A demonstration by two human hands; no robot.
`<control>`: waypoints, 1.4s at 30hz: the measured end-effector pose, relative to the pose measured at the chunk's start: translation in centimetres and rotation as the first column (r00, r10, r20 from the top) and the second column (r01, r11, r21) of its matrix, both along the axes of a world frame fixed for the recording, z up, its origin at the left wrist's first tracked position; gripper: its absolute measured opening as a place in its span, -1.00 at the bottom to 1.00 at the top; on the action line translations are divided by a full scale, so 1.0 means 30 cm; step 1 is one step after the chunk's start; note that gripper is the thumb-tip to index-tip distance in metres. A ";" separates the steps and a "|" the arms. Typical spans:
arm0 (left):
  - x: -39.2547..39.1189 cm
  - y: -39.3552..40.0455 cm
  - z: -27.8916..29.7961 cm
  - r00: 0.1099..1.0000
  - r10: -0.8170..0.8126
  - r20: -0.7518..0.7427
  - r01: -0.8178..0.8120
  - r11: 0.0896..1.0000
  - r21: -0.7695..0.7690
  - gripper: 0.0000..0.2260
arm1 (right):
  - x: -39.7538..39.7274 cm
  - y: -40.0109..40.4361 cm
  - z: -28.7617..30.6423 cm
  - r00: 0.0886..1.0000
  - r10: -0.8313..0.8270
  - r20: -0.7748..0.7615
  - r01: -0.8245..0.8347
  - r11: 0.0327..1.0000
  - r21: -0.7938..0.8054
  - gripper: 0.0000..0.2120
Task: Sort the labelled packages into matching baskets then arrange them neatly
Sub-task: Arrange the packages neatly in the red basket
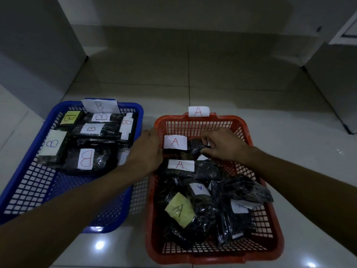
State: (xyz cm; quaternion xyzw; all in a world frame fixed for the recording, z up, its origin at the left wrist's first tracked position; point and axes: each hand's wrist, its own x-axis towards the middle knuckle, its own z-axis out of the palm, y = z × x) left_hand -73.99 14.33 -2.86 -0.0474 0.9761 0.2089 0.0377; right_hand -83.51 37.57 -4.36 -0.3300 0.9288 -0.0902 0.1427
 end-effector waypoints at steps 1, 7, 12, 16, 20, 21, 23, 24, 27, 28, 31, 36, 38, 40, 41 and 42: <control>-0.004 -0.001 0.005 1.000 -0.013 0.012 0.013 1.000 -0.006 -0.70 | -0.002 -0.004 -0.009 1.000 -0.005 -0.003 0.005 1.000 0.004 -0.83; -0.011 -0.012 0.019 0.999 -0.051 0.018 0.052 0.998 -0.020 -0.73 | -0.013 -0.035 -0.037 0.998 -0.069 0.013 0.069 0.998 0.009 -0.79; -0.007 -0.029 0.009 0.999 0.003 0.034 -0.008 0.986 0.164 -0.69 | -0.006 -0.023 -0.017 0.996 -0.092 0.018 0.092 0.996 0.004 -0.77; -0.023 -0.034 0.017 0.996 0.007 0.089 -0.028 0.970 0.240 -0.67 | -0.002 0.012 -0.003 0.988 -0.123 -0.095 0.125 0.992 0.007 -0.60; -0.033 -0.044 0.025 0.992 -0.012 0.128 -0.019 0.971 0.239 -0.65 | -0.011 0.022 -0.019 0.986 -0.139 -0.097 0.140 0.990 -0.002 -0.62; -0.034 -0.046 0.027 0.991 -0.013 0.134 -0.021 0.969 0.245 -0.65 | -0.016 0.020 -0.018 0.987 -0.136 -0.088 0.137 0.991 0.006 -0.63; -0.035 -0.046 0.030 0.988 -0.011 0.153 -0.029 0.965 0.259 -0.65 | -0.033 0.012 -0.002 0.992 -0.116 -0.049 0.118 0.992 0.045 -0.62; -0.036 -0.045 0.032 0.987 -0.011 0.163 -0.033 0.963 0.266 -0.64 | -0.041 0.001 0.012 0.995 -0.097 -0.027 0.099 0.993 0.060 -0.61; -0.041 -0.042 0.036 0.982 -0.007 0.186 -0.046 0.959 0.278 -0.61 | -0.045 -0.056 0.046 0.998 0.053 -0.022 -0.052 0.998 0.046 -0.57; -0.042 -0.040 0.037 0.982 -0.004 0.191 -0.051 0.958 0.281 -0.59 | -0.039 -0.080 0.050 0.993 0.112 -0.032 -0.111 0.993 0.042 -0.58; -0.043 -0.038 0.038 0.980 -0.013 0.197 -0.041 0.962 0.269 -0.57 | -0.016 -0.149 0.034 0.979 0.192 -0.061 -0.188 0.980 0.069 -0.58; -0.051 -0.045 0.035 0.982 -0.042 0.183 -0.014 0.956 0.295 -0.56 | -0.044 -0.215 0.002 0.971 0.211 -0.108 -0.203 0.976 0.085 -0.56; -0.052 -0.045 0.036 0.982 -0.048 0.184 -0.007 0.958 0.288 -0.54 | -0.048 -0.223 -0.002 0.964 0.233 -0.130 -0.218 0.969 0.116 -0.55; -0.056 -0.047 0.038 0.980 -0.040 0.196 -0.018 0.958 0.286 -0.53 | -0.040 -0.227 0.003 0.967 0.221 -0.125 -0.206 0.971 0.121 -0.60; -0.058 -0.050 0.038 0.978 -0.040 0.204 -0.021 0.956 0.292 -0.54 | -0.038 -0.225 0.014 0.973 0.196 -0.118 -0.186 0.978 0.097 -0.65; -0.059 -0.052 0.041 0.977 -0.041 0.209 -0.025 0.953 0.303 -0.55 | -0.035 -0.221 0.032 0.983 0.162 -0.086 -0.158 0.986 0.048 -0.72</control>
